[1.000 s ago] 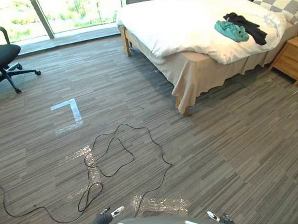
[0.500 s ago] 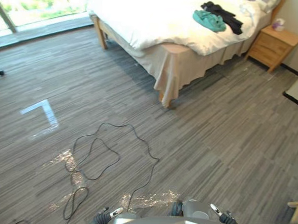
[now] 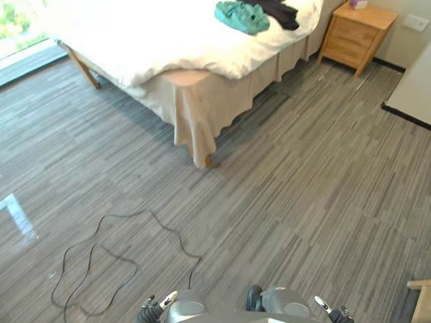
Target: Tidy the bed and pick cloth on bed and put in laundry
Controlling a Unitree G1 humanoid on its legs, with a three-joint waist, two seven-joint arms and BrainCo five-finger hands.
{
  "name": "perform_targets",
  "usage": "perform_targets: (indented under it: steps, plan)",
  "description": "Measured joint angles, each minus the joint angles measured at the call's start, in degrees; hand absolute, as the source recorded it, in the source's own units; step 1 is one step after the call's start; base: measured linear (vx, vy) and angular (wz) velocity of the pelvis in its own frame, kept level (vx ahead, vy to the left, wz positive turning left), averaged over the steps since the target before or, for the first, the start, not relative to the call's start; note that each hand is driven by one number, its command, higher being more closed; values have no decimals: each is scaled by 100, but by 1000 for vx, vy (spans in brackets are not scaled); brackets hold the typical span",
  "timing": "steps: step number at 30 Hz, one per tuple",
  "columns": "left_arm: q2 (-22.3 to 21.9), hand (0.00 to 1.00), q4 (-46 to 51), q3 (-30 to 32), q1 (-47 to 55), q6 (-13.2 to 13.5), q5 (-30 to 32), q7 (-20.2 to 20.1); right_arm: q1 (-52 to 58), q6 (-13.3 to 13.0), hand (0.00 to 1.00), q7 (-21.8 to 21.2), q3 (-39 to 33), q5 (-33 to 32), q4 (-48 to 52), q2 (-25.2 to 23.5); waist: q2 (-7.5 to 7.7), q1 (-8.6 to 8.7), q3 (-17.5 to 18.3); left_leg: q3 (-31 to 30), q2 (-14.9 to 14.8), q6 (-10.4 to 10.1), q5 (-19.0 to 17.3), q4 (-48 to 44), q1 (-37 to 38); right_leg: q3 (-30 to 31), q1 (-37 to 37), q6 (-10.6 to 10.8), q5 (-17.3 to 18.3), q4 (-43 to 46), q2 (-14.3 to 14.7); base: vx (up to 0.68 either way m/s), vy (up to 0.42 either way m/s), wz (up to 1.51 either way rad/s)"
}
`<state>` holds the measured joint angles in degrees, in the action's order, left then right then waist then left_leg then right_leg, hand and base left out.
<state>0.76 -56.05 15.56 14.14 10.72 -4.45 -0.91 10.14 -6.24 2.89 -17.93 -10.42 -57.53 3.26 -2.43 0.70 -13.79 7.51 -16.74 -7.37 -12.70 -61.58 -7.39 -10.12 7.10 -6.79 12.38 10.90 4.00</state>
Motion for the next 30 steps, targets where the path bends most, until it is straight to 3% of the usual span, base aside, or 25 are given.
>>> perform_targets:
  steps: [2,3,4,5,6,7,8,10,13,14,15,16,17,19,21,24,25,27,28,30]
  plan:
    - [38,0,238,-170,-18,-34,-127,-14,-229,55,0,-36,21,285,-99,15,54,-188,-29,341,524,133,-372,949,-390,316,498,48,-66,-353,-117,463,26,-97]
    - [64,0,293,-215,-10,-56,-140,-22,-279,57,0,-46,22,311,-98,-4,80,-187,-44,446,685,157,-389,1419,-439,338,598,61,-60,-416,-187,455,78,-82]
    - [113,0,340,-300,-24,-155,-229,-42,-316,39,0,-54,15,406,-61,-33,107,-189,-46,624,979,216,-254,2489,-462,355,771,188,0,-500,-328,450,108,-64]
    - [158,0,383,-435,-30,-307,-356,-42,-299,21,0,-78,17,505,43,-45,75,-178,-26,757,1191,314,357,3776,-449,349,929,381,112,-582,-402,465,125,-52]
    - [156,0,388,-484,-47,-383,-396,-45,-252,9,0,-97,16,507,120,-38,14,-144,-1,814,1225,400,799,4399,-451,349,1015,465,161,-642,-389,492,173,-35]
    - [177,0,380,-532,-67,-534,-440,-53,-168,-41,0,-103,15,512,195,-42,-42,-181,0,928,1235,957,1681,4859,-409,366,1225,651,279,-730,-385,395,163,-12]
    - [266,0,358,-531,-125,-614,-472,-53,-140,-43,0,-106,34,515,193,-102,17,-192,33,984,1380,1151,1600,4964,-307,340,1354,669,282,-756,-465,483,200,12]
    - [496,0,345,-703,-309,-778,-556,-56,-84,-115,0,-106,74,536,191,-278,298,-195,180,1063,1680,1168,1443,5211,-219,114,1328,951,10,-815,-753,521,239,18]
    - [535,0,274,-788,-387,-923,-582,-49,-88,-95,0,-80,72,770,169,-271,303,-308,212,1074,1870,1329,1289,5297,78,117,1317,1042,-305,-424,-923,384,189,8]
    - [547,0,272,-816,-390,-942,-605,-49,-89,-85,0,-50,45,856,171,-269,311,-306,221,1099,1939,1383,1236,5366,236,118,1223,1047,-307,29,-999,381,201,36]
    - [586,0,276,-909,-403,-989,-689,-58,-94,-21,0,1,-38,959,163,-231,325,-288,252,1070,2044,1401,1118,5474,513,80,859,1133,-352,1241,-1120,311,163,38]
    - [612,0,275,-947,-405,-1014,-748,-69,-99,7,0,16,-86,960,151,-226,353,-293,285,1018,2093,1411,1048,5521,622,72,615,1276,-444,1842,-1205,382,166,46]
    - [699,0,237,-1030,-424,-1044,-797,-127,-115,28,0,32,-161,960,135,-238,375,-296,291,825,2244,1517,879,5653,942,98,-56,1557,-776,3481,-1456,257,90,38]
    - [718,0,127,-1073,-462,-1050,-845,-131,-94,34,0,26,-205,966,119,-215,396,-165,287,596,2308,1457,741,5713,1319,-11,-551,1406,-638,4653,-1676,297,80,54]
    - [709,0,82,-1123,-515,-1053,-910,-158,-15,13,0,6,-206,1032,155,-213,325,-10,322,251,2317,1387,600,5898,1771,-213,-1206,1210,-349,5205,-1843,243,25,74]
    - [660,0,89,-1227,-789,-1072,-1281,-176,104,-85,0,-37,-210,994,144,-271,346,89,307,-277,2269,1325,539,5955,2059,-304,-1787,1298,20,4086,-1831,268,-82,115]
    - [564,0,115,-1289,-866,-1135,-1328,-179,155,-81,0,-52,-212,987,131,-279,349,134,306,-569,2235,1239,485,5938,2135,-305,-1826,1273,27,3110,-1782,298,-152,122]
    - [389,0,158,-1241,-883,-1170,-1347,-180,163,-81,0,-65,-224,948,140,-288,321,169,306,-908,2110,1166,352,5894,2221,-179,-1858,1205,-159,1705,-1601,331,-188,100]
    - [364,0,199,-1191,-880,-1179,-1349,-185,192,-81,0,-71,-218,946,147,-308,319,151,305,-1074,1993,1088,188,5775,2243,-140,-1853,1152,-428,992,-1489,385,-262,66]
    - [251,0,269,-886,-837,-1163,-1282,-206,222,-81,0,-99,-154,957,155,-316,331,111,305,-1204,1808,923,-141,5437,2244,95,-1827,1134,-803,285,-1285,410,-314,45]
